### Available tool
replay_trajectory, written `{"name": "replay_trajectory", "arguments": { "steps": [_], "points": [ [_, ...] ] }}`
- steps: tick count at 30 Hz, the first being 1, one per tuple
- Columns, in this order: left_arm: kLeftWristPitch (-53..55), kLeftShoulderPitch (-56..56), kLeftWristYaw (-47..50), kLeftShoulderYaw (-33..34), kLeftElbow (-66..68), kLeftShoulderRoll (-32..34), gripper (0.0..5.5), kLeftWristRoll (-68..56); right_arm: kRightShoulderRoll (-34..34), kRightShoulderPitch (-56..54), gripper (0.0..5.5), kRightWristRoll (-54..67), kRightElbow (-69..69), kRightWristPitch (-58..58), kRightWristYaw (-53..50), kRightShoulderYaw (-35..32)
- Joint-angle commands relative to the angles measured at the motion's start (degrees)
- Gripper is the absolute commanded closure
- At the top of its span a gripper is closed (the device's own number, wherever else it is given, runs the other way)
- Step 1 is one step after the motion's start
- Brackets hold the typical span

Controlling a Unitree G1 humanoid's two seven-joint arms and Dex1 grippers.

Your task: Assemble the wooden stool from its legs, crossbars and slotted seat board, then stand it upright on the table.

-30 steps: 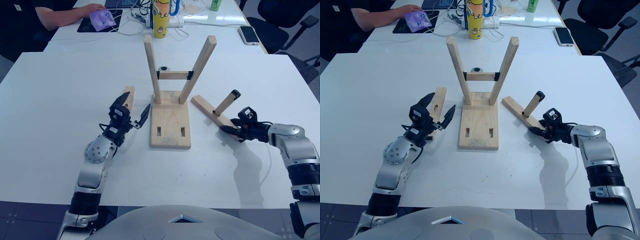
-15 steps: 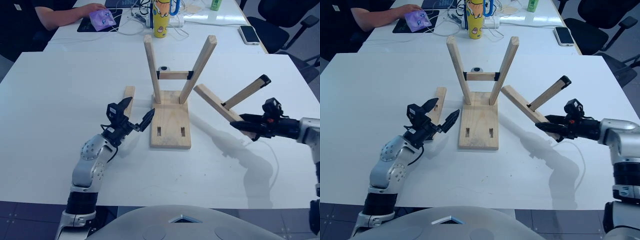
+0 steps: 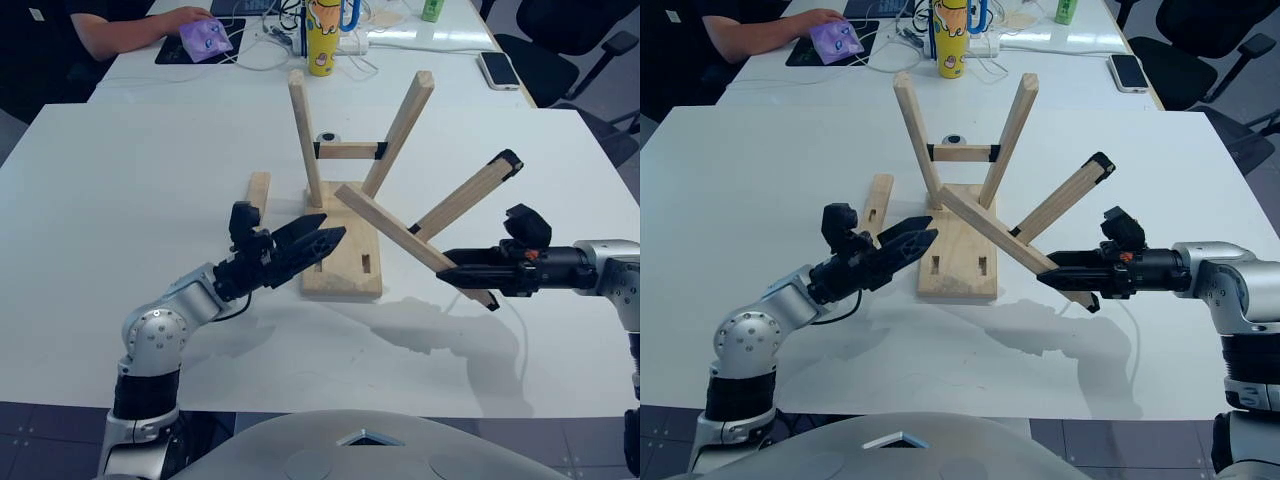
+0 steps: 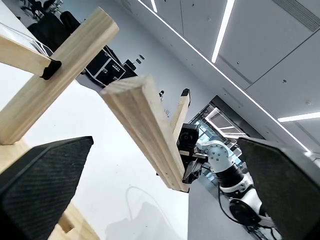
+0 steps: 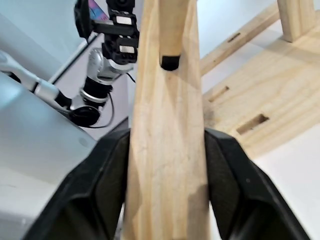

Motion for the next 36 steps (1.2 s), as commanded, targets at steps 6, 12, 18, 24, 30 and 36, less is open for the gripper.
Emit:
{"name": "replay_trajectory", "arguments": {
  "steps": [6,12,18,24,30,36],
  "points": [
    [2.4,-1.9,1.4,-1.7,0.5,-1.8,0.10,-2.4,2.7,0.0,3.45,5.7,-4.1,4.3,-1.3,1.0],
    [2.3,-2.7,1.9,-1.6,0.5,-2.6,0.10,-2.6,2.5,0.9,3.45,5.6,-5.3,4.1,-0.6,3.5],
    [3.7,-2.8,2.3,-0.6,0.3,-2.0,0.39,-5.4,2.2,0.7,3.45,5.5,-5.0,3.5,-0.6,4.2],
    [4.9,-2.5,2.3,-0.6,0.6,-1.3,1.26,-6.6,2.5,-0.1,3.45,4.9,-4.4,2.8,-0.6,5.4],
    [5.9,-2.3,1.9,-0.7,0.5,-0.7,2.18,-7.0,2.5,-0.3,3.45,5.3,-4.6,2.6,-1.1,5.6],
    [6.2,-2.1,1.6,-0.6,0.6,-0.1,3.02,-7.1,2.8,-0.9,3.45,5.8,-3.6,2.8,-1.2,5.2]
  ]
}}
